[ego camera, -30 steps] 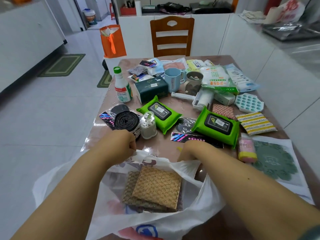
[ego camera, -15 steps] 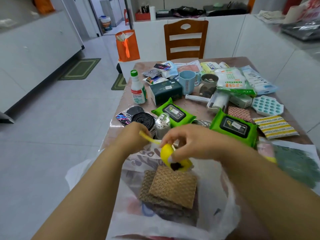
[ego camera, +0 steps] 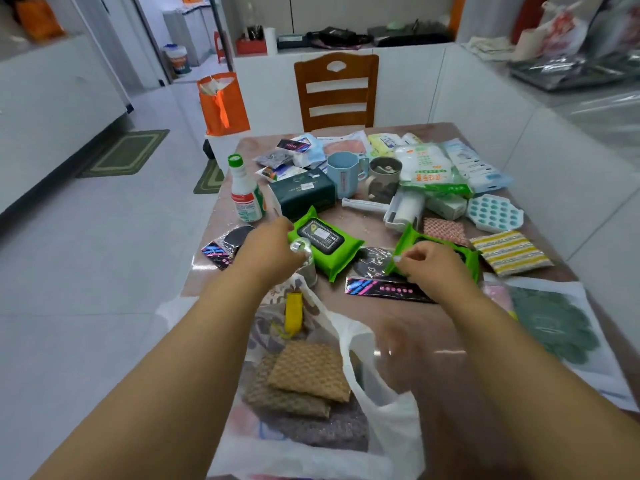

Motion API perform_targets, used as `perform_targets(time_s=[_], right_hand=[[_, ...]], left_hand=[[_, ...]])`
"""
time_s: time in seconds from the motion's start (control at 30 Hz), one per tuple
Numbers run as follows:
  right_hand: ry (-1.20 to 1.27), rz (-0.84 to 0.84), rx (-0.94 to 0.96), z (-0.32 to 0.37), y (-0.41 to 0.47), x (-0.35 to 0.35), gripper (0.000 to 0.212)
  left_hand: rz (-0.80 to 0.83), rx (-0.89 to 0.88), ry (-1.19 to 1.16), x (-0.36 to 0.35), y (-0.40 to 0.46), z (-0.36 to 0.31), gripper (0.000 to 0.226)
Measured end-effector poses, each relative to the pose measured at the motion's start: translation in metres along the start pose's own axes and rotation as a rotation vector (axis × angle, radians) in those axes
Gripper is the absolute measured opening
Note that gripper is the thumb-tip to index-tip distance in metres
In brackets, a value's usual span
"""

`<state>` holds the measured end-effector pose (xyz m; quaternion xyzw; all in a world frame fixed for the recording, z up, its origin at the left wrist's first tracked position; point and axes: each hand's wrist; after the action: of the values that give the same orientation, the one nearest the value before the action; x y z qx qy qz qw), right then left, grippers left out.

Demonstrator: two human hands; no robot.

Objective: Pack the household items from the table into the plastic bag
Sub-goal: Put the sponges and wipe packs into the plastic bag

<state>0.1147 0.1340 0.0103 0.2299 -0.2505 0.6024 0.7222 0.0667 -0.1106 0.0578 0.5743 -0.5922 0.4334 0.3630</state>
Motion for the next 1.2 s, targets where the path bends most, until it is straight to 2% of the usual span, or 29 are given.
perform_targets(time_s=[0.07,0.13,0.23,0.37,0.47,0.53,0.57,0.67,0.7,0.83,1.03,1.1,1.2], right_hand=[[0.057,0.072,-0.018,-0.006,0.010,-0.010,0.011],[0.048,0.121,0.046,-0.001,0.025,-0.022,0.009],[-0.004,0.194,0.154,0.020,0.049,-0.052,0.038],[-0.076,0.423,0.347,0.047,0.072,-0.094,0.093],[-0.201,0.575,0.473,0.054,0.090,-0.113,0.109],[-0.276,0.623,0.475,0.054,0.098,-0.122,0.104],[-0.298,0.622,0.475,0.052,0.099,-0.125,0.093],[-0.328,0.570,0.509,0.043,0.098,-0.134,0.035],[-0.320,0.559,0.498,0.039,0.096,-0.136,0.031],[-0.233,0.540,0.404,0.024,0.084,-0.145,0.045],[0.023,0.405,0.231,0.017,0.075,-0.149,0.066],[0.132,0.344,0.117,0.014,0.075,-0.144,0.064],[0.476,0.295,-0.134,0.012,0.070,-0.131,0.055]], left_hand=[[0.030,-0.006,0.051,-0.004,0.009,-0.011,0.054],[0.057,0.008,0.054,-0.004,0.015,-0.015,0.050],[0.016,0.050,-0.008,0.008,0.011,-0.003,0.050],[-0.029,0.067,-0.004,0.024,-0.006,0.027,0.037],[-0.054,0.094,-0.045,0.022,-0.016,0.045,0.035],[-0.053,0.116,-0.073,0.017,-0.019,0.055,0.037],[-0.048,0.122,-0.088,0.013,-0.019,0.059,0.038],[-0.041,0.126,-0.142,0.007,-0.020,0.065,0.035],[-0.041,0.123,-0.156,0.006,-0.020,0.065,0.034],[-0.046,0.110,-0.161,0.008,-0.017,0.060,0.033],[-0.027,0.125,-0.198,0.014,-0.018,0.052,0.033],[-0.021,0.134,-0.211,0.015,-0.018,0.053,0.032],[-0.019,0.147,-0.225,0.015,-0.019,0.055,0.031]])
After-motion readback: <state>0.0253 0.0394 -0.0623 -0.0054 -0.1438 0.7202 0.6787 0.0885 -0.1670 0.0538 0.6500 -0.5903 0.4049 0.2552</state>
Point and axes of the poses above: each hand's wrist, its own y-axis towards the middle knuckle, its own x-axis out of the back of the hand, z = x × y, and after that the axes turned 10 degrees about x, right-handed
